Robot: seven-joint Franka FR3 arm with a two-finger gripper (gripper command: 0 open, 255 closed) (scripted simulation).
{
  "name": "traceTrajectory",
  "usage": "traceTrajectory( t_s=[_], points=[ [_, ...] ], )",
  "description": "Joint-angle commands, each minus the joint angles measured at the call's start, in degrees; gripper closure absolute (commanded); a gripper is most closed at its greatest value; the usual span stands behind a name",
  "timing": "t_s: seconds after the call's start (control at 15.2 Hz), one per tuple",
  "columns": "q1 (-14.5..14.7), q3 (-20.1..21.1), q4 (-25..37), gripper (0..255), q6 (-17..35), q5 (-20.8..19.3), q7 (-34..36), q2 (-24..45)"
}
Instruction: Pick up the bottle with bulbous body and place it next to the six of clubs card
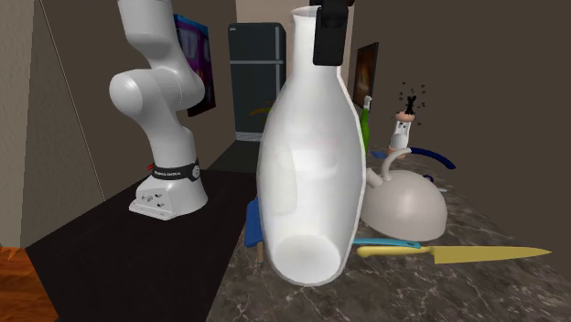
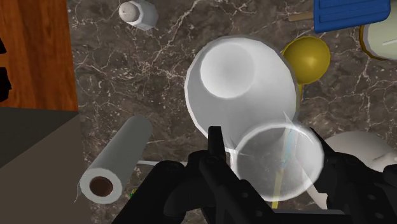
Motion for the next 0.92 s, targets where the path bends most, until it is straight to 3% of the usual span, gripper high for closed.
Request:
traceTrajectory(
  t_s=[0.0,0.86],
  points=[
    [-0.03,-0.06,2.16,255,-1.80,0.19,-0.23,0.38],
    [-0.39,-0.46,15.08,255,-12.39,1.48,-1.50,3.01]
  ],
)
